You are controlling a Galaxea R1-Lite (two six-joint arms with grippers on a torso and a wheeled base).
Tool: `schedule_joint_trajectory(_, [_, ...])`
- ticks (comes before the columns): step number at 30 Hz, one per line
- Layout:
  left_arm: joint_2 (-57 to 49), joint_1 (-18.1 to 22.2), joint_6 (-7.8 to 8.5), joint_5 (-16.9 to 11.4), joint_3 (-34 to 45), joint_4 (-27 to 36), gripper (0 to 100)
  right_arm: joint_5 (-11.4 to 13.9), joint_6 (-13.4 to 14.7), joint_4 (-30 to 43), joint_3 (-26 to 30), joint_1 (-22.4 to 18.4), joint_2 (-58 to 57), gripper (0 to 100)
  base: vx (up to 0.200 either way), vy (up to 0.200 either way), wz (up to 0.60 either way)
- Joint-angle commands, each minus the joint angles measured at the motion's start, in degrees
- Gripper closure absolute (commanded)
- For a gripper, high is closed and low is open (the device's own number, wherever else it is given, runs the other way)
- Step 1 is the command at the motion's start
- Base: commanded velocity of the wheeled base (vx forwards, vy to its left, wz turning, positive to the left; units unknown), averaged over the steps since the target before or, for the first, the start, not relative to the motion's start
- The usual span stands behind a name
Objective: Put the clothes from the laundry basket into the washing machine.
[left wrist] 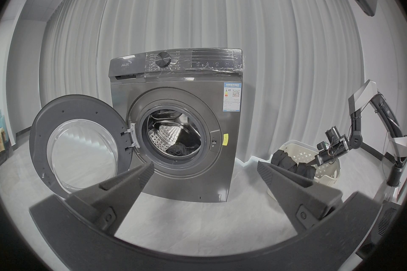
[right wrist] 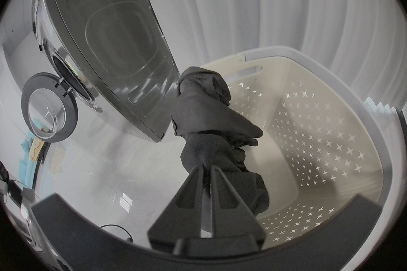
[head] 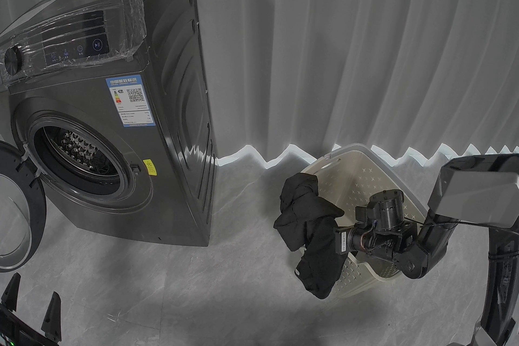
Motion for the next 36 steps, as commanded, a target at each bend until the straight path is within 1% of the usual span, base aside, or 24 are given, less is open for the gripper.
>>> schedule_joint_trajectory(1, [-0.8,0.0,-0.02,0.1,0.8,0.0,0,0.1,0.0,-0.1,1.0,-0.1,-4.6,100,0.000,0.000,0.00])
schedule_joint_trajectory(8, [-0.8,0.0,-0.02,0.2,0.8,0.0,0,0.2,0.1,-0.1,2.4,0.5,-9.7,100,0.000,0.000,0.00])
schedule_joint_trajectory(12, [-0.8,0.0,-0.02,0.3,0.8,0.0,0,0.2,0.2,0.0,5.0,1.8,-18.0,100,0.000,0.000,0.00])
schedule_joint_trajectory(13, [-0.8,0.0,-0.02,0.3,0.8,0.0,0,0.2,0.2,0.0,5.1,1.9,-18.2,100,0.000,0.000,0.00])
schedule_joint_trajectory(14, [-0.8,0.0,-0.02,0.3,0.8,0.0,0,0.0,0.2,0.2,6.1,2.6,-21.6,100,0.000,0.000,0.00])
schedule_joint_trajectory(15, [-0.8,0.0,-0.02,0.3,0.8,0.0,0,0.0,0.2,0.2,6.3,2.8,-22.2,100,0.000,0.000,0.00])
schedule_joint_trajectory(16, [-0.8,0.0,-0.02,0.3,0.8,0.0,0,-0.2,0.2,0.9,6.7,3.3,-25.8,100,0.000,0.000,0.00])
schedule_joint_trajectory(18, [-0.8,0.0,-0.02,0.3,0.8,0.0,0,-0.2,0.3,1.1,7.2,4.0,-29.1,100,0.000,0.000,0.00])
schedule_joint_trajectory(20, [-0.8,0.0,-0.10,0.3,0.8,0.0,0,-0.3,0.3,2.5,7.8,5.7,-33.8,100,0.000,0.000,0.00])
schedule_joint_trajectory(23, [-0.8,0.0,-0.10,0.3,0.8,0.0,0,-0.4,0.5,4.6,7.7,7.7,-38.0,100,0.000,0.000,0.00])
schedule_joint_trajectory(24, [-0.8,0.0,-0.19,0.3,0.8,0.0,0,-0.4,0.7,6.0,7.6,9.3,-40.7,100,0.000,0.000,0.00])
schedule_joint_trajectory(25, [-0.8,0.0,-0.19,0.3,0.8,0.0,0,-0.5,0.9,6.4,7.4,9.8,-41.6,100,0.000,0.000,0.00])
schedule_joint_trajectory(26, [-0.8,0.0,-0.28,0.3,0.8,0.0,0,-0.9,1.0,7.0,7.2,10.6,-43.2,100,0.000,0.000,0.00])
schedule_joint_trajectory(28, [-0.8,0.0,-0.37,0.3,0.8,0.0,0,-1.2,1.0,7.3,7.2,11.0,-44.0,100,0.000,0.000,0.00])
schedule_joint_trajectory(29, [-0.8,0.0,-0.37,0.3,0.8,0.0,0,-1.8,1.7,7.2,7.1,11.8,-44.9,100,0.000,0.000,0.00])
schedule_joint_trajectory(32, [-0.8,0.0,-0.89,0.1,0.8,0.0,0,-1.8,2.5,6.9,7.3,12.3,-45.1,100,0.000,0.000,0.00])
schedule_joint_trajectory(36, [-0.8,0.0,-0.81,0.1,0.8,0.0,0,-1.9,2.5,6.7,7.9,12.5,-44.7,100,0.000,0.000,0.00])
